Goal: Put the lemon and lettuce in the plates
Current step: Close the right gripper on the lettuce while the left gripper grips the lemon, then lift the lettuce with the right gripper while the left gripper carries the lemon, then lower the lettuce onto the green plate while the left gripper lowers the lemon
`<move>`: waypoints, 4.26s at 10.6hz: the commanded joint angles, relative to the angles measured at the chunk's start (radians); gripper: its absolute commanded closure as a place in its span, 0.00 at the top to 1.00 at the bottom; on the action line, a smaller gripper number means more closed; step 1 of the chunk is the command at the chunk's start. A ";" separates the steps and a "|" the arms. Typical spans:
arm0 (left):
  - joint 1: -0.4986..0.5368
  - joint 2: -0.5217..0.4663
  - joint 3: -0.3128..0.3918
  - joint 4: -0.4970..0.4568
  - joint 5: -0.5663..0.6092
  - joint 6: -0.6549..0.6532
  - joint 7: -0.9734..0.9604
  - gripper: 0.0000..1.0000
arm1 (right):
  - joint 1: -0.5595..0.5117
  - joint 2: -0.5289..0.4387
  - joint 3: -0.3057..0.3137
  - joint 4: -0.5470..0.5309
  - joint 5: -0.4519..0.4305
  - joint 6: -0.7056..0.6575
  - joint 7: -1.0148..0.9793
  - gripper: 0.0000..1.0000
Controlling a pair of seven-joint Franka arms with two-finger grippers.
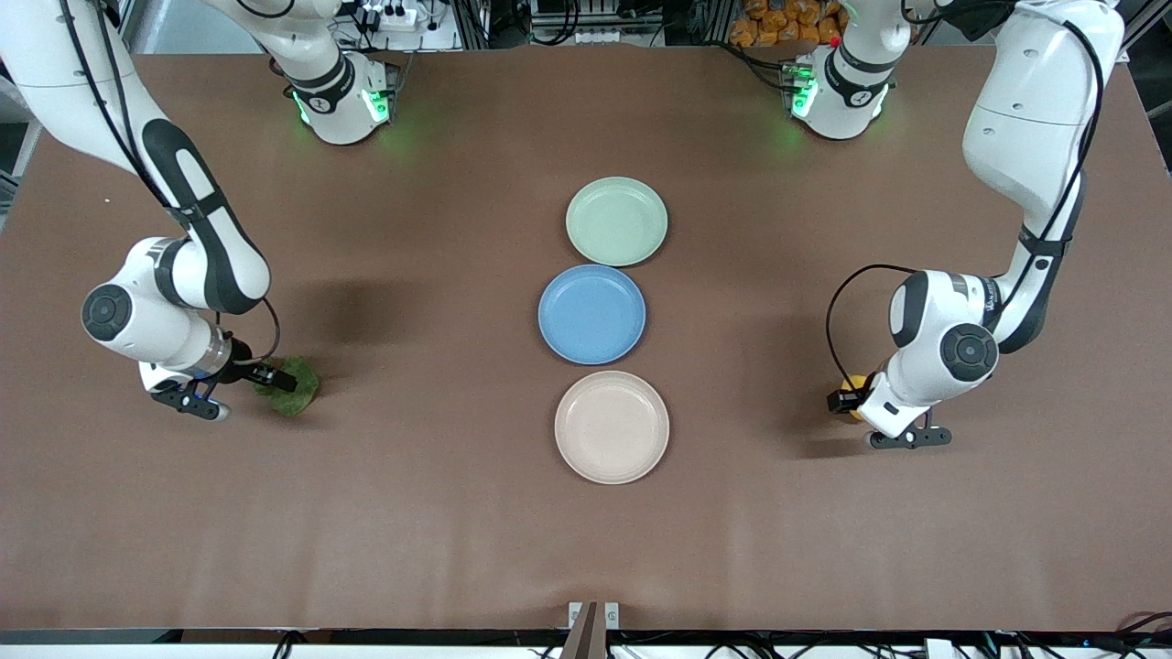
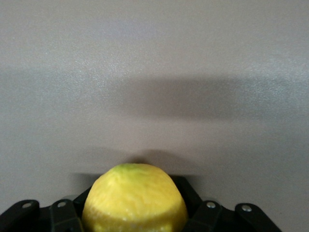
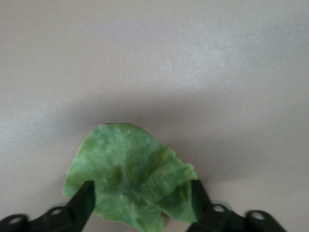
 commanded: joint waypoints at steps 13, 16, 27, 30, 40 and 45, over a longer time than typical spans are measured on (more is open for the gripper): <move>-0.090 -0.044 -0.109 0.307 -0.105 -0.315 -0.029 0.46 | 0.009 -0.300 0.022 0.003 -0.002 -0.347 -0.111 0.00; -0.181 -0.010 -0.109 0.366 -0.134 -0.315 -0.102 0.45 | 0.122 -0.385 0.022 0.160 0.007 -0.723 -0.096 0.00; -0.425 0.191 -0.102 0.521 -0.136 -0.016 -0.346 0.44 | 0.598 -0.407 0.020 0.173 0.055 -0.718 0.575 0.00; -0.443 0.243 -0.100 0.531 -0.136 0.065 -0.358 0.44 | 0.773 -0.333 0.019 0.173 0.041 -0.627 0.843 0.00; -0.460 0.323 -0.097 0.529 -0.133 0.183 -0.354 0.69 | 1.121 -0.048 0.017 0.289 -0.034 -0.470 1.288 0.00; -0.480 0.322 -0.063 0.527 -0.133 0.183 -0.358 1.00 | 1.170 0.047 0.016 0.389 -0.040 -0.472 1.444 0.99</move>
